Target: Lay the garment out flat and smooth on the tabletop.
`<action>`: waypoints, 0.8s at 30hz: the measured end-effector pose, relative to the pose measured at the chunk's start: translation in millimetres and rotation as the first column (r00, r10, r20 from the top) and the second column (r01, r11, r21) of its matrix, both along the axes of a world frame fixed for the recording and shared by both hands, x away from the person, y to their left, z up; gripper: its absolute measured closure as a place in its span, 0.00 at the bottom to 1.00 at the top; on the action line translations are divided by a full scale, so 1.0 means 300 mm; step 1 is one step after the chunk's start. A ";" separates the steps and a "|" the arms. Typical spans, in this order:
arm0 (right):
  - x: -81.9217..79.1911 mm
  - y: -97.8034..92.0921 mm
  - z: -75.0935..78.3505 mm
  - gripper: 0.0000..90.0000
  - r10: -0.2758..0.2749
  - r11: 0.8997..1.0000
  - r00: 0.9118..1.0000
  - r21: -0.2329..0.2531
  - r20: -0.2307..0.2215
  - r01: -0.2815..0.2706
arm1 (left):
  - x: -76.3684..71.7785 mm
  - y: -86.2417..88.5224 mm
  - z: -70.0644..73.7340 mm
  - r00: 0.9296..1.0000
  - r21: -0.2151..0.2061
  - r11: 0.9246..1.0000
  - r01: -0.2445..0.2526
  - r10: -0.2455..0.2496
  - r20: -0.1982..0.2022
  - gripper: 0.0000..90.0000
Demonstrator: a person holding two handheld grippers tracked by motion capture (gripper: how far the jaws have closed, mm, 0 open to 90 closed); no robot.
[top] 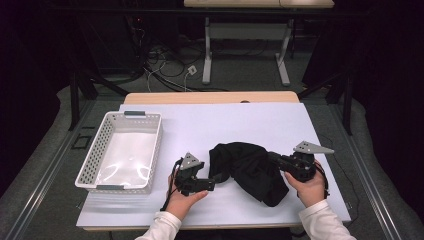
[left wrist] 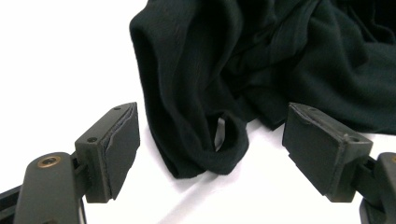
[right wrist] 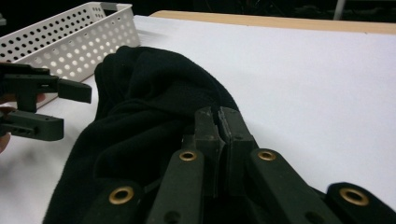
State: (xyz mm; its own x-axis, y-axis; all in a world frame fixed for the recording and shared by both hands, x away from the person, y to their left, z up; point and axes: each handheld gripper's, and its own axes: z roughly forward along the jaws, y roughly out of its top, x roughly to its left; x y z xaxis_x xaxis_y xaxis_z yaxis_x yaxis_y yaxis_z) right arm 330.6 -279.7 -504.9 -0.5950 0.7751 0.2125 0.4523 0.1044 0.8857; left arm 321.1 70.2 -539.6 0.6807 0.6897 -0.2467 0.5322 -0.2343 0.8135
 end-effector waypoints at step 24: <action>0.011 -0.021 -0.027 0.96 -0.006 1.000 1.000 0.004 -0.024 0.007 | 0.031 -0.047 -0.056 0.997 0.124 0.991 0.048 -0.041 -0.061 0.86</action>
